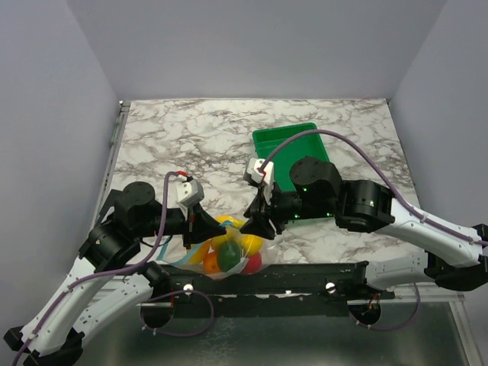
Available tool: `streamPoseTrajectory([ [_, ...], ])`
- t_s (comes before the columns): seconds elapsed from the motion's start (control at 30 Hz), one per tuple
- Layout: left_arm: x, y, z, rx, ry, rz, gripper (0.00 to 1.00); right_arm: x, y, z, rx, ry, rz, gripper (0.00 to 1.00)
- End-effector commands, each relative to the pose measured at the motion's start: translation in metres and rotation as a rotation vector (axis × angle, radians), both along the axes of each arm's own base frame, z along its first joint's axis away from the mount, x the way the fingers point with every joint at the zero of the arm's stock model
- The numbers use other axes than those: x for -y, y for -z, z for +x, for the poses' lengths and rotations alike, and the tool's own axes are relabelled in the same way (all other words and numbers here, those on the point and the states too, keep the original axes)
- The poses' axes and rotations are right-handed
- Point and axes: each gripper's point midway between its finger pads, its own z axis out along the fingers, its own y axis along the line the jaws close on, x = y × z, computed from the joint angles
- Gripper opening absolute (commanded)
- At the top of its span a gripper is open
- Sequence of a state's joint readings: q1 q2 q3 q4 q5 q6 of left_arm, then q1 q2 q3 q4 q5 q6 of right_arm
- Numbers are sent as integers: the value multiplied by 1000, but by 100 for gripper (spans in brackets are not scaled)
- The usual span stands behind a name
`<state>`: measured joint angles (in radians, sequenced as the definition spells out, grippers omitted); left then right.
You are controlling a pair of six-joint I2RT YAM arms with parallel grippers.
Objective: Place the food in the zip-top bag and seal the zipper
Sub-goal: Zip the zipper food storage bag at the center of the board.
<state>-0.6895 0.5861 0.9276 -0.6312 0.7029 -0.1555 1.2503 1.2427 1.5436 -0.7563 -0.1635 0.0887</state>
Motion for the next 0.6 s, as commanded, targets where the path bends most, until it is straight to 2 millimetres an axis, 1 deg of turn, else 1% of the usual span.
streamPoseTrajectory([
  [0.0, -1, -24, -1, 60, -3, -48, 0, -12, -12, -10, 43, -85, 129, 47],
  [0.1, 0, -25, 1, 55, -13, -50, 0, -12, -12, -15, 49, -108, 181, 47],
  [0.2, 0, -27, 3, 53, -23, -55, 0, -15, -6, -18, 45, -124, 205, 47],
  [0.3, 2, -29, 4, 53, -24, -66, 0, -19, 2, -16, 42, -122, 209, 47],
  [0.47, 4, -32, 3, 52, -10, -77, 0, -25, 5, -10, 56, -98, 249, 39],
  [0.57, 3, -34, 1, 54, -3, -86, 0, -28, 10, -9, 60, -94, 238, 32],
])
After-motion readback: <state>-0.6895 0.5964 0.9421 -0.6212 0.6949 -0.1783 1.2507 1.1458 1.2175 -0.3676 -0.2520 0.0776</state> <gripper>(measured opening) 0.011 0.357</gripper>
